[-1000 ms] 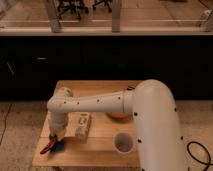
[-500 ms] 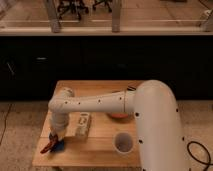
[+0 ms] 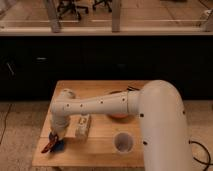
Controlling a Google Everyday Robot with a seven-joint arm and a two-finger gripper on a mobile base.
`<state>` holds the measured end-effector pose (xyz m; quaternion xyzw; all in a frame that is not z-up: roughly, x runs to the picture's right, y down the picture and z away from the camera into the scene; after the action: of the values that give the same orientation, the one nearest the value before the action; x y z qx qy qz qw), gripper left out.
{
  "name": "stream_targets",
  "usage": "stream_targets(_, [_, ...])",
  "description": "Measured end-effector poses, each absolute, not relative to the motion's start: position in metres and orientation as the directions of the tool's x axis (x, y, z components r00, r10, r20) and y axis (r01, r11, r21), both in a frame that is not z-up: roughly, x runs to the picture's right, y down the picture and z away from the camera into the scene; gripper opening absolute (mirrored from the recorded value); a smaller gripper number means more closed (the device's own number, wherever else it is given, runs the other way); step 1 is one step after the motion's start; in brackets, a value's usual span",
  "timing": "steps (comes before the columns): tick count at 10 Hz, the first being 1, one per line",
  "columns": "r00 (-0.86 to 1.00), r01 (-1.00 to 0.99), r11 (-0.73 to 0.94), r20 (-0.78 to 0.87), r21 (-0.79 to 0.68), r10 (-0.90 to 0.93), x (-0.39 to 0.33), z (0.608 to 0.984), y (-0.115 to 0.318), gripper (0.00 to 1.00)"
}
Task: Place the pepper on the white sponge
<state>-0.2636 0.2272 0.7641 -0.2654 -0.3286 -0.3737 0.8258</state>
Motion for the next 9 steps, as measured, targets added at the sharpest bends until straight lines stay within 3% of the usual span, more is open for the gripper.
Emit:
stream_targets(5, [0.503,0.79,0.585,0.737,-0.181,-0.452,-0.2647,0.7618,0.2253,0.08])
stream_targets(9, [0.498,0.795,0.579,0.741,-0.181,-0.451,-0.2648,0.7607,0.225,0.48])
